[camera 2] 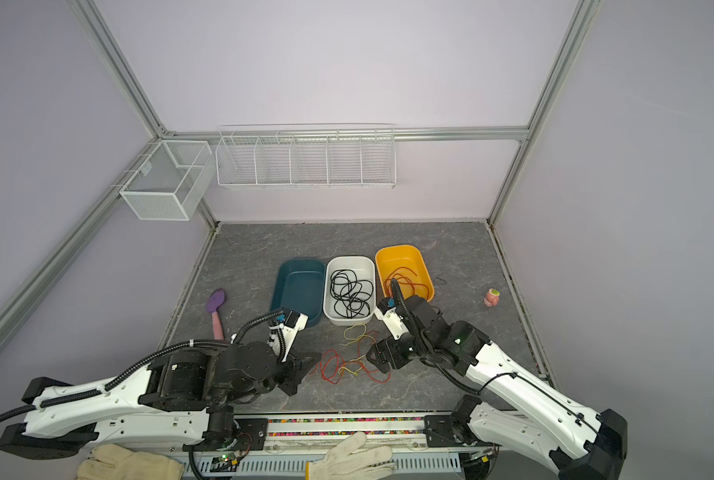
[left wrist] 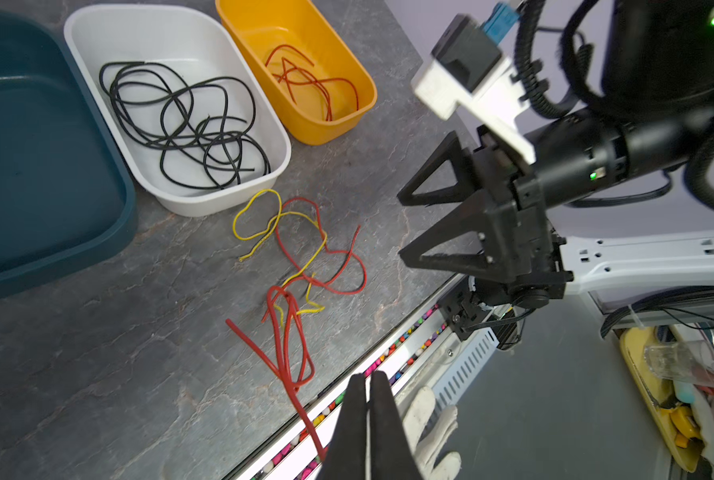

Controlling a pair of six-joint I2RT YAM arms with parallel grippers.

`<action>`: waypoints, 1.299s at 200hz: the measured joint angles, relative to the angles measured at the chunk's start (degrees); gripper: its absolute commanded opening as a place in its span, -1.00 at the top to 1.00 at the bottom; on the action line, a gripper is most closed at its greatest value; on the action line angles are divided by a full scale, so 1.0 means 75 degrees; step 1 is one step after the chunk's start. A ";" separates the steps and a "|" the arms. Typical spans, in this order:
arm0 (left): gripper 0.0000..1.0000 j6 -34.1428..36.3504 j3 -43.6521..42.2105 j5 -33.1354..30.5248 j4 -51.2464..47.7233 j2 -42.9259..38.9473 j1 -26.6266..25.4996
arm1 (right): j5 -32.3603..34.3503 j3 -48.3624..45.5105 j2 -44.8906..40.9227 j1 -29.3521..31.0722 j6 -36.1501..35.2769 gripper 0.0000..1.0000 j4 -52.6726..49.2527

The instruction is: Untangle the cables

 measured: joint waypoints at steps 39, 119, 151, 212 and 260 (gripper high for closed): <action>1.00 0.0195 0.0737 0.0017 -0.0198 0.0178 0.0000 | -0.0195 -0.0297 0.0047 0.0522 0.0000 -0.77 0.0880; 1.00 0.0338 0.1035 0.0020 -0.0216 0.0184 0.0000 | 0.0306 -0.0924 0.1166 0.2090 -0.0015 -0.71 0.2623; 1.00 0.0335 0.1035 -0.0044 -0.0262 0.0050 0.0000 | 0.0606 -0.1139 0.1647 0.2398 0.0064 -0.46 0.3101; 1.00 0.0294 0.1026 -0.0067 -0.0256 -0.0286 0.0000 | 0.0839 -0.1320 0.2393 0.2611 0.0221 0.12 0.3905; 1.00 0.0239 0.0877 -0.0117 -0.0251 -0.0417 0.0000 | 0.1049 -0.1332 0.2649 0.2655 0.0323 0.38 0.4351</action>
